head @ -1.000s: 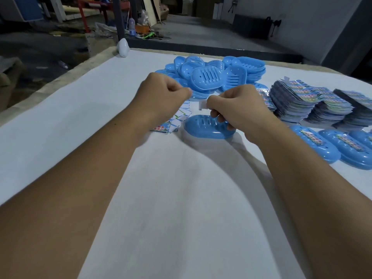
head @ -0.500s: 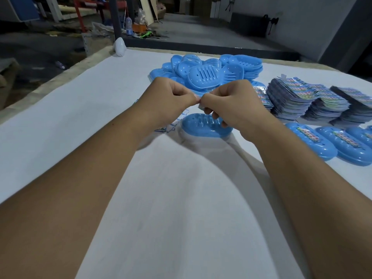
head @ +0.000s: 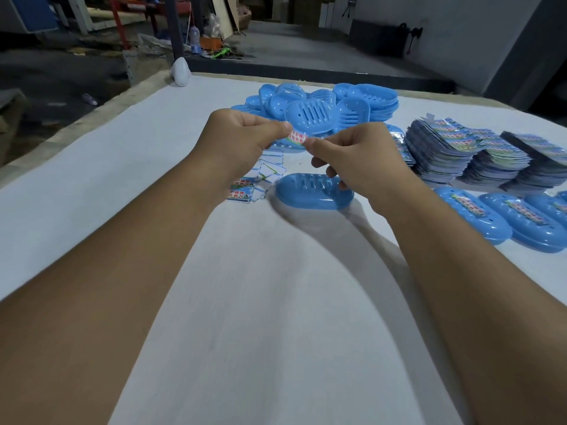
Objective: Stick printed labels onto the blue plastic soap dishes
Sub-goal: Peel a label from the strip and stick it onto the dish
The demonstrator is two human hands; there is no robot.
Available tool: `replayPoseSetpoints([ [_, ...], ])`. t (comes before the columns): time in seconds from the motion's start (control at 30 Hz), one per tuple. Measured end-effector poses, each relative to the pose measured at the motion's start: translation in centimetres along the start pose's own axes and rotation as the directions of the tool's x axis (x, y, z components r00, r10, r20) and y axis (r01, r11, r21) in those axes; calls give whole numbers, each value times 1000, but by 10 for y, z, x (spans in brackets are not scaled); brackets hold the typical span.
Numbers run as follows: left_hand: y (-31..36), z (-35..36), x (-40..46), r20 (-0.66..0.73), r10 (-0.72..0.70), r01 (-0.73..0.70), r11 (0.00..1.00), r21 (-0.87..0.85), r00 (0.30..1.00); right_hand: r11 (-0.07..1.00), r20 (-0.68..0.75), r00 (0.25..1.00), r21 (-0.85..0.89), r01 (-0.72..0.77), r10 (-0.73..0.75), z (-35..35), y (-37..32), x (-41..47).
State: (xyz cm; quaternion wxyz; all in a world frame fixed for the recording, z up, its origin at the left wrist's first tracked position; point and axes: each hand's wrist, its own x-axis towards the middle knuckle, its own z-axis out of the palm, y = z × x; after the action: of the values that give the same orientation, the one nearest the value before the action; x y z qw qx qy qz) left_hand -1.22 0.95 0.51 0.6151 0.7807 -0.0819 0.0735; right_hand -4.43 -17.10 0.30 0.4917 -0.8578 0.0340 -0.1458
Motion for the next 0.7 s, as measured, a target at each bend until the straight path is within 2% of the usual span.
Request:
replayPoseSetpoints([
  [0.2, -2, 1, 1, -3, -26, 26, 1000, 5, 1000, 998, -2, 1000, 53, -28, 29, -1, -3, -1],
  [0.3, -2, 2, 1, -8, -42, 42, 999, 19, 999, 999, -10, 999, 25, -40, 40, -4, -4, -1],
  [0.5, -6, 8, -5, 26, -100, 97, 991, 90, 995, 984, -41, 999, -178, 8, -16, -10, -3, -2],
  [0.7, -10, 20, -9, 50, -160, 151, 977, 151, 986, 920, 18, 1000, -392, 10, -3, -18, -1, -2],
])
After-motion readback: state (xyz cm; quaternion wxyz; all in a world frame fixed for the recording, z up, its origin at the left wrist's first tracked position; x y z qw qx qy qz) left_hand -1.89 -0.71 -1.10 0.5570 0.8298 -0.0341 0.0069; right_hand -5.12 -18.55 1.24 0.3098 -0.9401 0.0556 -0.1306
